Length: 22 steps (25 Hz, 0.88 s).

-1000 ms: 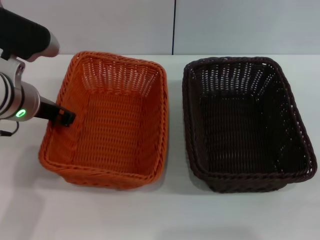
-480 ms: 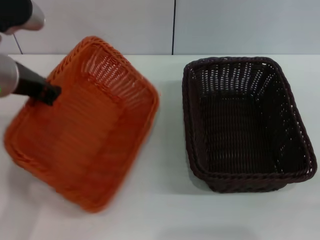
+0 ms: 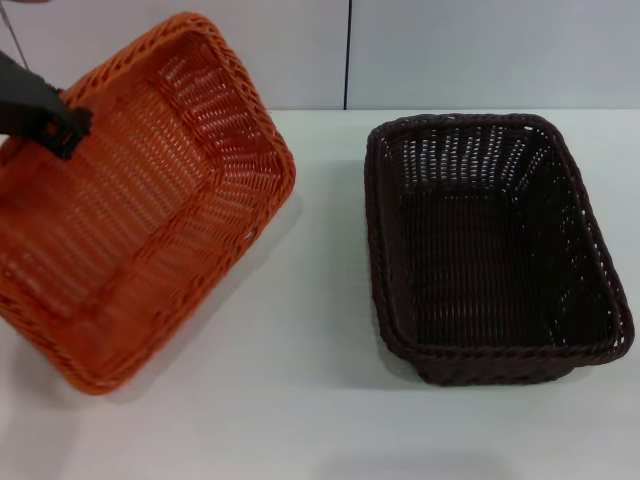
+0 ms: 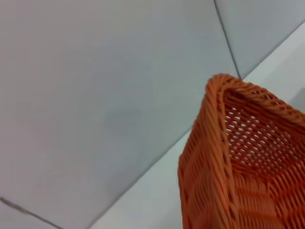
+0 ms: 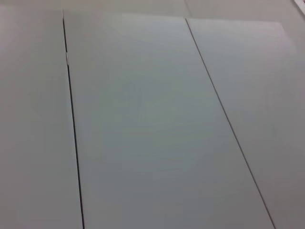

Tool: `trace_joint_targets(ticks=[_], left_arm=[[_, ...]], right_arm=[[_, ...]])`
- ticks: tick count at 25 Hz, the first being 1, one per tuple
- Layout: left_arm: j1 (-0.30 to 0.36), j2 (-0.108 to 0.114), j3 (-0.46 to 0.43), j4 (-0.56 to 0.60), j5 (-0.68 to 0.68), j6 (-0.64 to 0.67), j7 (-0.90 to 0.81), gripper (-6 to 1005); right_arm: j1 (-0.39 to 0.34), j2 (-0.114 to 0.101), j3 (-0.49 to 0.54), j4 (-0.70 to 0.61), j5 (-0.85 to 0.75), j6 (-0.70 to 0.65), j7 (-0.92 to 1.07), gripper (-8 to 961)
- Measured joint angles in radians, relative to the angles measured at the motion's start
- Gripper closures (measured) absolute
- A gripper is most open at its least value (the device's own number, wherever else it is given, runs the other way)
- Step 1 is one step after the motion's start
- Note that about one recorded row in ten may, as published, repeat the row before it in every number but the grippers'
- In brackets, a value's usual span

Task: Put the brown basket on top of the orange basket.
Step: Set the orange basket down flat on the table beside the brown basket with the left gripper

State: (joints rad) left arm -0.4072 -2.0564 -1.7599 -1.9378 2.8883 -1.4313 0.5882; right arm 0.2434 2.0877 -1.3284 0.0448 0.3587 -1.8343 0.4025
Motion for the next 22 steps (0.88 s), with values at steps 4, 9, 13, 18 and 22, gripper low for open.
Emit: trace_joint_targets(ticks=[4, 9, 13, 18, 22], left_arm=[[-0.004, 0.000, -0.002, -0.040, -0.005, -0.026, 0.074, 822], [-0.035, 0.000, -0.032, -0.050, -0.021, -0.083, 0.184, 827], [-0.053, -0.001, -0.033, -0.052, -0.068, -0.136, 0.329, 830], [-0.074, -0.002, 0.007, -0.039, -0.074, -0.187, 0.501, 829], [-0.096, -0.003, 0.026, -0.034, -0.089, -0.204, 0.559, 829]], right_arm=[[-0.006, 0.001, 0.000, 0.000, 0.000, -0.008, 0.017, 212], [-0.011, 0.002, 0.000, 0.000, -0.001, -0.011, 0.019, 212], [-0.013, 0.002, 0.000, 0.000, -0.003, -0.013, 0.019, 212], [-0.009, 0.002, -0.003, 0.000, -0.006, -0.014, 0.019, 212], [-0.008, 0.002, -0.007, 0.000, -0.006, -0.014, 0.019, 212]])
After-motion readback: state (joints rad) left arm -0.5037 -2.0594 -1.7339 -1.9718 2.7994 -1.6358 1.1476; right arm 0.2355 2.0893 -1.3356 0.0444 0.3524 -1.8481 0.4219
